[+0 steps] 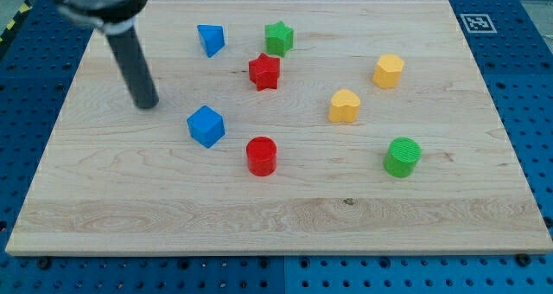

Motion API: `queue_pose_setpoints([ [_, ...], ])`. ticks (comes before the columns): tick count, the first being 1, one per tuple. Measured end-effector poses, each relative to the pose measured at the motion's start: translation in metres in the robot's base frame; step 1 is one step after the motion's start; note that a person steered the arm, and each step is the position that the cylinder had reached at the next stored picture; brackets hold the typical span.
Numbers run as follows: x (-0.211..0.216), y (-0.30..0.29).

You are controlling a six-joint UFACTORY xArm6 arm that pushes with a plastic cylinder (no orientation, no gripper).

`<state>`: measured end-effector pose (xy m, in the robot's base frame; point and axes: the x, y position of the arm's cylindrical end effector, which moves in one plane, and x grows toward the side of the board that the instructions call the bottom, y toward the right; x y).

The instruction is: Push the blue cube closer to the red star

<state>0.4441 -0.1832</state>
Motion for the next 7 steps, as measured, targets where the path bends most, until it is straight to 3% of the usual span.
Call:
queue_pose_setpoints([
  [3, 0.041, 0.028],
  [5, 0.044, 0.095],
  [7, 0.044, 0.104],
])
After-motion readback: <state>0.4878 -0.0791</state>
